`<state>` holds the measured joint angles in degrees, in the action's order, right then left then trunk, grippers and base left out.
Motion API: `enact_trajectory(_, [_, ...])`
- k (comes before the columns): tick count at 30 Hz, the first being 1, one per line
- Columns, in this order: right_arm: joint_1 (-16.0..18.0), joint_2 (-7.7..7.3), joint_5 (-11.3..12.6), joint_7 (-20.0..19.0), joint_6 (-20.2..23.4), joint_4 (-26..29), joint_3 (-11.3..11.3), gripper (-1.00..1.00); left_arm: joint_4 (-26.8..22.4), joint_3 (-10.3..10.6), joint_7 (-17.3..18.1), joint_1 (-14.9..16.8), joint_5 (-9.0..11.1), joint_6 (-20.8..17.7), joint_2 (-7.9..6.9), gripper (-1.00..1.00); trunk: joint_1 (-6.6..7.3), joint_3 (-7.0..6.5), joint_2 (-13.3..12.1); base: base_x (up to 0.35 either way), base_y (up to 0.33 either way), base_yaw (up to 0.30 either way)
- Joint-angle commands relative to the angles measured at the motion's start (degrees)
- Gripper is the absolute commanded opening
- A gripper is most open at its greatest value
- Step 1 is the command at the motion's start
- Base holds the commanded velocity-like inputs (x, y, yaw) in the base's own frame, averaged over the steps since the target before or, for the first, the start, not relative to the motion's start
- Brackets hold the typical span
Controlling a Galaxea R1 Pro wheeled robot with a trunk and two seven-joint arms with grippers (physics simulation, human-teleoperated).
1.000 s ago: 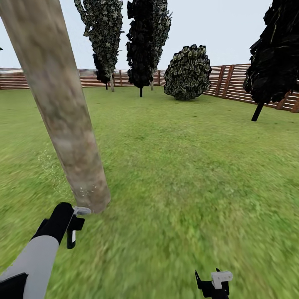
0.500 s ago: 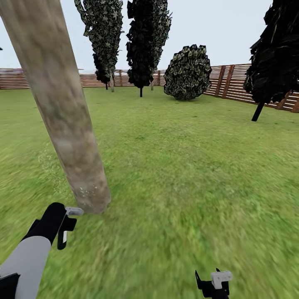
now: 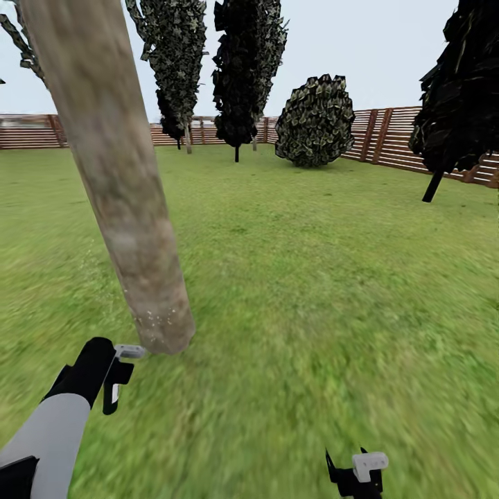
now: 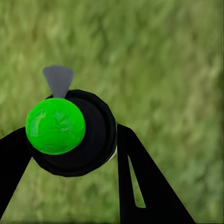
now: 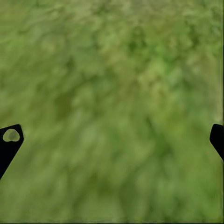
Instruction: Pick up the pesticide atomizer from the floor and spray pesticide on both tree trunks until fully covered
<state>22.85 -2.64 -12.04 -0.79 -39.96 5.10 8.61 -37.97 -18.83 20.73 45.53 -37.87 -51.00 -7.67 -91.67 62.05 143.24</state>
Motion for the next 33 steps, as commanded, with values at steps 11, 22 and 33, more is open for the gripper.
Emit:
enact_trajectory(11, [0.0, 0.0, 0.0, 0.0, 0.0, 0.0, 0.0, 1.0, -6.6, 1.8, 0.0, 0.5, -0.7, -0.8, 7.18, -1.0, 0.0, 0.0, 0.0, -0.052, 0.0, 0.0])
enact_trajectory(22, [0.0, 0.0, 0.0, 0.0, 0.0, 0.0, 0.0, 1.0, -7.7, 2.4, 0.5, 1.2, -0.1, -4.8, 8.67, -1.0, 0.0, 0.0, 0.0, -0.125, 0.036, 0.0])
enact_trajectory(33, [0.0, 0.0, 0.0, 0.0, 0.0, 0.0, 0.0, 1.0, -7.9, 1.9, 1.0, 3.5, 0.2, -6.4, 5.53, -1.0, 0.0, 0.0, 0.0, 0.0, 0.0, 0.0])
